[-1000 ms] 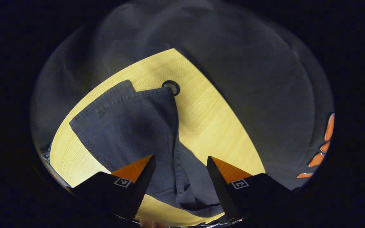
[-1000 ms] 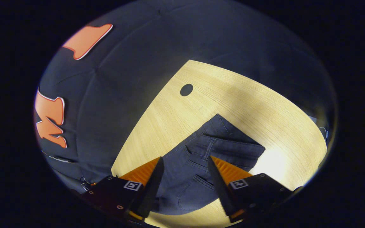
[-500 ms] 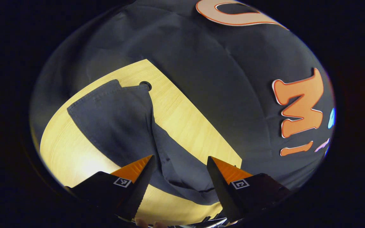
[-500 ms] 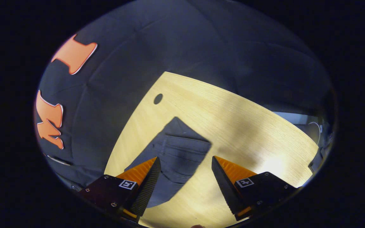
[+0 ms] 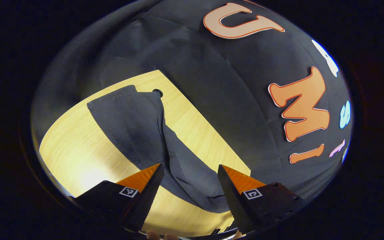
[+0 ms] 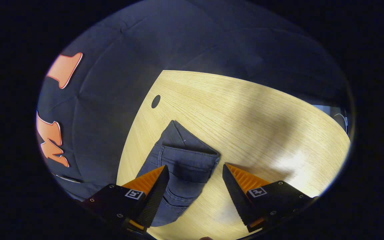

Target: Grasp the waist and the cuffs of the jeans and fold them to make the two legs overlap; first hold the waist and fold one-third of the jeans toward the cuffs, then hold the cuffs and fold the remaining one-third in the same direction to finish folding.

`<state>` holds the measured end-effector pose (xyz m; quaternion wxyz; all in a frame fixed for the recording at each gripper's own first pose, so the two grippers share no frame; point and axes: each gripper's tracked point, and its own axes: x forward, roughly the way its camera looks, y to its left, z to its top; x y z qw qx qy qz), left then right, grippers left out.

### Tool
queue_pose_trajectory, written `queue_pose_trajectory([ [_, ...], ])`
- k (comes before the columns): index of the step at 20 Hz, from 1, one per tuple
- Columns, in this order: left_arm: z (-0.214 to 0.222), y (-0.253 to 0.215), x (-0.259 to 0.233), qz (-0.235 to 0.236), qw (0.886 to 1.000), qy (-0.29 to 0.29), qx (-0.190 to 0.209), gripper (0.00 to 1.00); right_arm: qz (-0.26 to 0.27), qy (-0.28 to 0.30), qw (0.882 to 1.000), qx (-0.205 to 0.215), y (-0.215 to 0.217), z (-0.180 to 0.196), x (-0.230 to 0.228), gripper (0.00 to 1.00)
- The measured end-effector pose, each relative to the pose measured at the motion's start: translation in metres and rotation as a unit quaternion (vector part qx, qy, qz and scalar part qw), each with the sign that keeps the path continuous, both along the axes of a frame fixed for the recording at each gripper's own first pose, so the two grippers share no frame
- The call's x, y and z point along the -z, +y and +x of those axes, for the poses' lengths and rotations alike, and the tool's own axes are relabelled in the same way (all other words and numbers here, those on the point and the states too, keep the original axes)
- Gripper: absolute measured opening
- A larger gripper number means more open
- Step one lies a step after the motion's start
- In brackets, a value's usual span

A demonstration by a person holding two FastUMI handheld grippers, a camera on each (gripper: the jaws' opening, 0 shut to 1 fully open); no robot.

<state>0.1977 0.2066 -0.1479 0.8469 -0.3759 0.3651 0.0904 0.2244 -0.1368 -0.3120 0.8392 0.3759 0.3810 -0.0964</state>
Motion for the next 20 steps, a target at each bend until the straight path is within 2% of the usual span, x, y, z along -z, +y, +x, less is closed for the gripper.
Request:
queue_pose_trajectory([
  [3,-0.010,0.005,0.001,0.004,1.000,-0.002,-0.017,0.98,-0.013,-0.012,1.000,0.011,0.003,0.012,0.003,0.96],
  [5,-0.019,0.007,0.008,0.004,1.000,0.003,-0.029,0.98,-0.047,-0.004,0.998,0.032,-0.002,0.016,0.012,0.91],
  [7,-0.027,0.008,0.015,-0.004,0.999,0.008,-0.039,0.98,-0.058,0.003,0.997,0.050,-0.007,0.015,0.015,0.56],
  [11,-0.039,0.016,0.025,-0.012,0.998,0.016,-0.059,0.98,-0.055,-0.003,0.997,0.058,-0.007,0.019,0.010,0.12],
  [15,-0.044,0.030,0.024,-0.005,0.998,0.017,-0.062,0.98,-0.059,-0.035,0.996,0.051,0.001,0.023,-0.020,0.12],
  [20,-0.045,0.041,0.025,-0.023,0.998,0.011,-0.057,0.98,-0.061,-0.078,0.994,0.043,0.029,0.038,-0.067,0.12],
])
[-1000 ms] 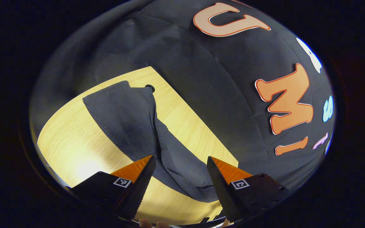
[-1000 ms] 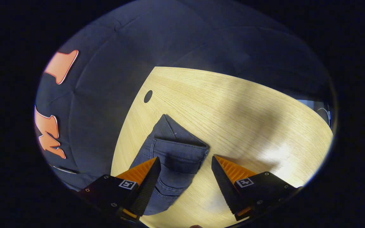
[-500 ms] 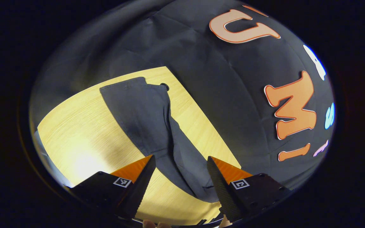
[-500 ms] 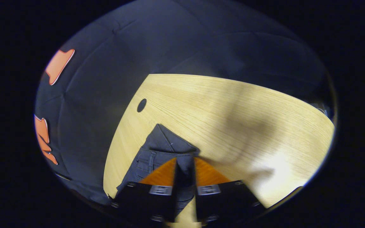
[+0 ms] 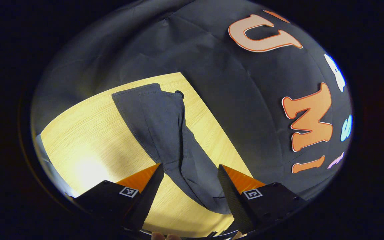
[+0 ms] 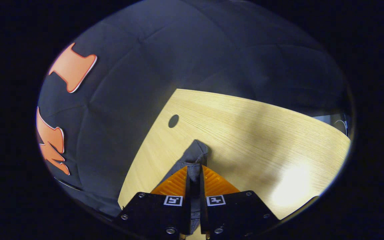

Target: Grasp the waist and the cuffs of the jeans and fold them to make the two legs overlap; first hold the waist and fold one-third of the jeans toward the cuffs, then hold the cuffs and fold the remaining one-third in the same direction to finish folding.

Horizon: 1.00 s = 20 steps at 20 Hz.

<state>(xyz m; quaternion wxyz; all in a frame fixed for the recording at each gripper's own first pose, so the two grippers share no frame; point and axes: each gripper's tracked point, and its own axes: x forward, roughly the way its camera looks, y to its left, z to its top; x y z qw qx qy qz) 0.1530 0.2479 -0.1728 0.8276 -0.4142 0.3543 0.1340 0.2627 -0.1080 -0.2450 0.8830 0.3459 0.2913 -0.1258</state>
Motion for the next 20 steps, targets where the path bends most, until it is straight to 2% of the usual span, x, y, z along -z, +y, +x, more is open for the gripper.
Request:
queue_pose_trajectory([
  [3,0.002,0.009,0.000,-0.011,1.000,-0.006,0.007,0.98,-0.026,-0.033,0.999,-0.027,0.040,0.008,-0.041,0.12],
  [6,-0.001,0.026,-0.001,-0.022,1.000,-0.011,0.011,0.98,-0.063,-0.063,0.994,-0.071,0.094,0.010,-0.076,0.12],
  [11,-0.014,0.063,-0.006,-0.040,0.999,-0.020,0.009,0.98,-0.094,-0.098,0.976,-0.169,0.228,0.007,-0.104,0.12],
  [15,-0.024,0.090,-0.008,-0.044,0.999,-0.020,0.016,0.98,-0.109,-0.089,0.956,-0.259,0.349,-0.008,-0.078,0.11],
  [20,-0.036,0.113,-0.011,-0.051,0.998,-0.021,0.021,0.98,-0.114,-0.061,0.928,-0.349,0.454,-0.032,-0.007,0.12],
])
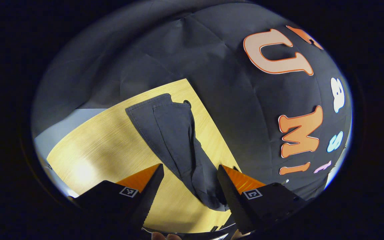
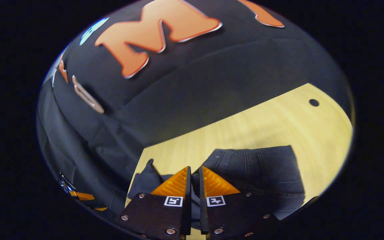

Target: Grasp the waist and the cuffs of the jeans and fold them to make the two legs overlap; first hold the waist and fold one-third of the jeans toward the cuffs, then hold the cuffs and fold the remaining one-third in the same direction to finish folding.

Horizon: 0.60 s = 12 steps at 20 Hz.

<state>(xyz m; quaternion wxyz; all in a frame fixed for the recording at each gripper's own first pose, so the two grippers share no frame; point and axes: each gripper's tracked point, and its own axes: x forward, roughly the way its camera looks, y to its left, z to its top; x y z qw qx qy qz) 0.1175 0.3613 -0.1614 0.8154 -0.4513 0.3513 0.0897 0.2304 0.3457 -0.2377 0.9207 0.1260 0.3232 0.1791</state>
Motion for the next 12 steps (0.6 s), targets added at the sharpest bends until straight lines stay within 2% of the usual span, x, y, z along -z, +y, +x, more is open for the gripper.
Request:
queue_pose_trajectory([
  [3,-0.008,0.014,0.004,-0.006,1.000,0.001,-0.002,0.98,-0.053,0.012,0.998,-0.037,0.029,-0.006,0.047,0.11],
  [5,-0.011,0.020,0.008,-0.010,1.000,0.000,-0.004,0.98,-0.078,0.032,0.996,-0.038,0.041,-0.012,0.073,0.11],
  [7,-0.011,0.029,0.011,-0.015,1.000,-0.004,-0.008,0.98,-0.091,0.061,0.994,-0.026,0.040,-0.021,0.096,0.11],
  [9,-0.009,0.035,0.014,-0.026,0.999,-0.006,-0.022,0.98,-0.074,0.085,0.993,-0.042,0.055,-0.034,0.106,0.12],
  [12,-0.004,0.043,0.020,-0.042,0.998,-0.016,-0.042,0.98,-0.065,0.096,0.991,-0.062,0.062,-0.047,0.107,0.64],
])
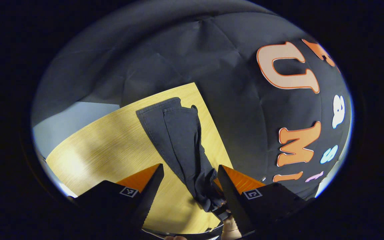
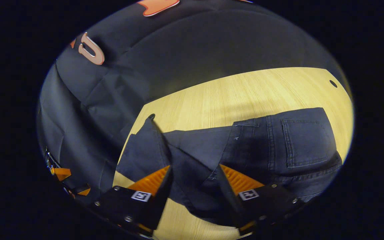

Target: Grasp the waist and the cuffs of the jeans and fold them to make the two legs overlap; first hold the waist and fold one-third of the jeans toward the cuffs, then hold the cuffs and fold the remaining one-third in the same direction to finish folding.

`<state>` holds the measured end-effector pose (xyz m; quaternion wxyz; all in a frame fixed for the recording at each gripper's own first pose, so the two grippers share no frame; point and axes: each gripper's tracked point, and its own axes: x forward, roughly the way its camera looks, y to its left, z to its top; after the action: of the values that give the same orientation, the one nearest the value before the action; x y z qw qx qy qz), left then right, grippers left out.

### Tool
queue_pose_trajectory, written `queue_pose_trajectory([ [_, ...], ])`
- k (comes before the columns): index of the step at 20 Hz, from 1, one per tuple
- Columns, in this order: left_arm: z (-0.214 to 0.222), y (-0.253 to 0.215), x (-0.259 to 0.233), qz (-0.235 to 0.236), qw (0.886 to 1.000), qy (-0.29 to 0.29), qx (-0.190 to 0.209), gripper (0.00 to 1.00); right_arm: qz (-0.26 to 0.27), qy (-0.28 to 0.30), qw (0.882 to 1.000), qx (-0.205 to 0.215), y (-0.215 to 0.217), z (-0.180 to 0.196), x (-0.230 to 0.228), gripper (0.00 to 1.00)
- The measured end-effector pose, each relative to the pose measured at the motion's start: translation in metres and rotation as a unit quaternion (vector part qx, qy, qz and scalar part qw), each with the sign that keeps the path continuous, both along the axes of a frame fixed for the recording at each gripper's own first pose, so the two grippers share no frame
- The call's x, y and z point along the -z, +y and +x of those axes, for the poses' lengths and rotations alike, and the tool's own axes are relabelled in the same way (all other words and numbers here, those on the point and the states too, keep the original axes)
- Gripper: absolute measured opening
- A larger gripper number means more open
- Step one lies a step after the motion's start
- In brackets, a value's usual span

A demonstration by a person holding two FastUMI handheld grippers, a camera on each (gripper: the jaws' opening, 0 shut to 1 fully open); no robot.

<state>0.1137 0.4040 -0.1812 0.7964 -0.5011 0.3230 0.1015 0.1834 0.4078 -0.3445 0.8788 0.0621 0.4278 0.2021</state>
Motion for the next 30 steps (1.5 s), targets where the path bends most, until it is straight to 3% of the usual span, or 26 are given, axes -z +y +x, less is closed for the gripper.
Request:
queue_pose_trajectory([
  [2,0.006,0.007,0.007,-0.009,1.000,-0.006,-0.021,0.98,-0.004,-0.001,1.000,-0.005,-0.008,-0.007,-0.011,0.99],
  [3,0.010,0.011,0.012,-0.016,0.999,-0.009,-0.033,0.94,-0.002,-0.002,1.000,-0.008,-0.013,-0.010,-0.019,0.98],
  [8,0.028,0.037,0.061,-0.046,0.992,0.001,-0.113,0.98,0.045,-0.011,0.999,0.011,-0.045,-0.019,-0.071,0.98],
  [12,0.040,0.069,0.115,-0.017,0.990,0.052,-0.133,0.98,0.066,-0.014,0.997,0.038,-0.078,-0.020,-0.098,0.98],
  [20,0.091,0.095,0.150,-0.010,0.991,0.063,-0.115,0.96,0.091,-0.002,0.992,0.086,-0.106,-0.017,-0.113,0.98],
  [23,0.111,0.087,0.159,0.010,0.995,0.063,-0.075,0.95,0.091,0.011,0.991,0.094,-0.113,-0.016,-0.104,0.98],
  [28,0.152,0.046,0.165,-0.009,0.999,0.042,-0.026,0.97,0.101,0.024,0.989,0.105,-0.124,-0.017,-0.102,0.98],
  [30,0.163,0.041,0.175,0.005,0.998,0.055,-0.013,0.88,0.104,0.024,0.988,0.112,-0.133,-0.016,-0.106,0.99],
])
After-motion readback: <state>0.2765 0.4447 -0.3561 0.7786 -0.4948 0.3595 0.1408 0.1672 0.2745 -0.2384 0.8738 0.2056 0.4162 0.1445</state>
